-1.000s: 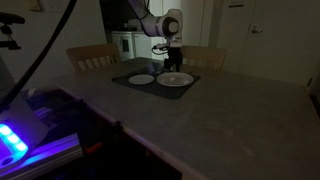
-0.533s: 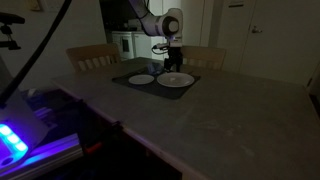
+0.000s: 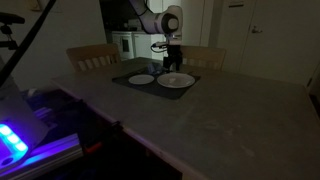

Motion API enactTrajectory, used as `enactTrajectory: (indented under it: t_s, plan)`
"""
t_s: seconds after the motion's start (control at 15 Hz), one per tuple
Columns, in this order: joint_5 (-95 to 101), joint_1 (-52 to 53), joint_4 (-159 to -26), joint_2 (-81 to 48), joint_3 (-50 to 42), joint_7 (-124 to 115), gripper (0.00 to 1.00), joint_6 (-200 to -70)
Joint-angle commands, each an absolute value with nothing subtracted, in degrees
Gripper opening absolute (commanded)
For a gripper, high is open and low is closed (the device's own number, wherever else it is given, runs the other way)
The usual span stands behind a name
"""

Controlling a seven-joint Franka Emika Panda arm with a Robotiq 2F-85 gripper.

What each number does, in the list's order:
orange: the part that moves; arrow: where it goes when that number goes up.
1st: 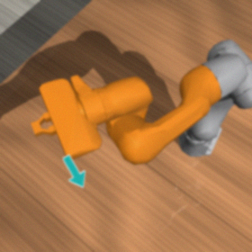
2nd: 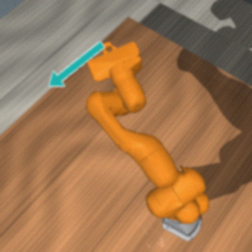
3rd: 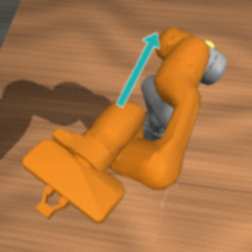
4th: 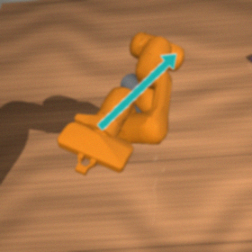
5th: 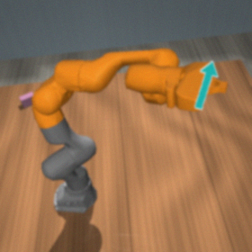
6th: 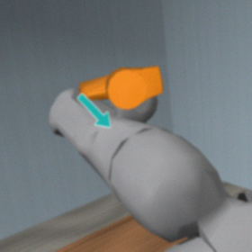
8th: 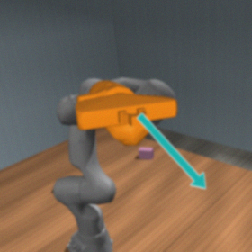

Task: Put the fork on the right white plate

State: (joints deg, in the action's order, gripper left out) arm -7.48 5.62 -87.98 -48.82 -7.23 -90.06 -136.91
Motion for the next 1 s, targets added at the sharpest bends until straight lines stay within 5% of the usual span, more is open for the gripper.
enactTrajectory:
  t_s: [0.0,0.33,0.67,0.73,0.93]
  plan:
    - [-7.3,5.7,-90.2,-47.2,-7.0,-89.9,0.97,-136.1]
    - [-7.3,5.7,-90.1,-47.5,-6.8,-89.8,0.90,-135.8]
    - [-7.4,5.7,-90.4,-47.4,-6.7,-89.8,0.52,-136.0]
    - [-7.4,5.7,-90.5,-47.4,-6.7,-89.8,0.38,-136.0]
    - [-7.4,5.7,-90.5,-47.3,-6.7,-89.8,0.23,-136.1]
